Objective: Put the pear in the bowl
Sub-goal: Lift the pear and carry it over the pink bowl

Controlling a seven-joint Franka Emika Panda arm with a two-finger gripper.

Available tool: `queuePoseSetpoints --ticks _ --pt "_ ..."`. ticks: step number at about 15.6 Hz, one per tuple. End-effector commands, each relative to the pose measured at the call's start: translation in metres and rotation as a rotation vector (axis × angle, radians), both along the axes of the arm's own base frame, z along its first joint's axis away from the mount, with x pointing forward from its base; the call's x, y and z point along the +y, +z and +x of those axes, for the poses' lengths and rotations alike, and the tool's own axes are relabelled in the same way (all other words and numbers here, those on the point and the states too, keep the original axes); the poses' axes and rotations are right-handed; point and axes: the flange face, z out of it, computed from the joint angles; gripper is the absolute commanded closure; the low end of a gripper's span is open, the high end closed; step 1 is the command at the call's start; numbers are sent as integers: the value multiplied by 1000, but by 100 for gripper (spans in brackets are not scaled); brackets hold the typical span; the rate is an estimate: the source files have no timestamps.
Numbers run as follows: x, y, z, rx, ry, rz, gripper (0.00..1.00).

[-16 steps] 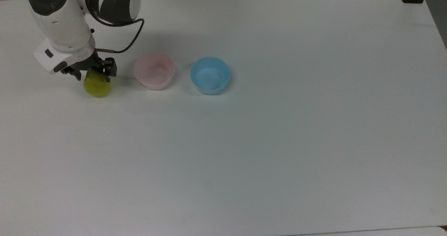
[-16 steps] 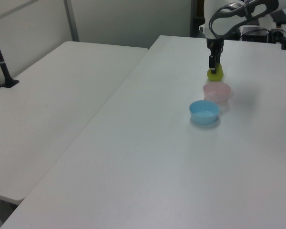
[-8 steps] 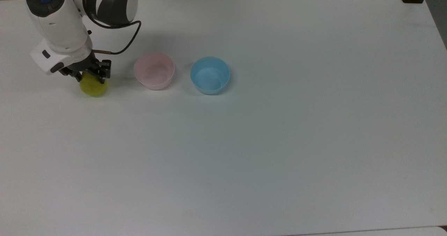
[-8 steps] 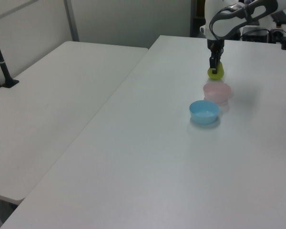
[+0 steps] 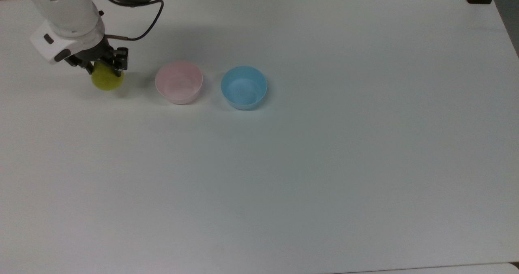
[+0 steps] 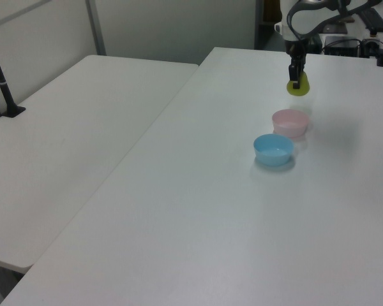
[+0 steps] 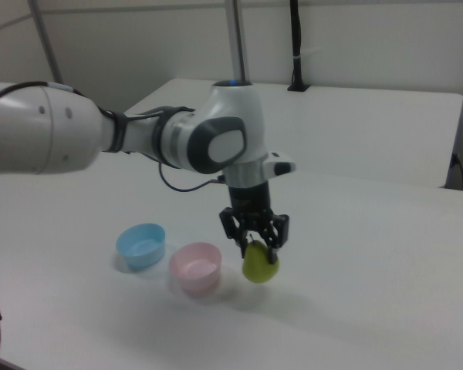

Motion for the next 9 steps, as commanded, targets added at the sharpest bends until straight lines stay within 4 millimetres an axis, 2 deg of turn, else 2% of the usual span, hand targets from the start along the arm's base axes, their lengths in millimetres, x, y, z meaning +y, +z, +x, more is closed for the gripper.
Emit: queuePoseSetpoints --ticks 1,5,9 --pt "54 12 -28 24 49 -7 70" --pt "110 14 -18 4 2 -18 70" --pt "149 8 -11 -1 -11 -22 69"
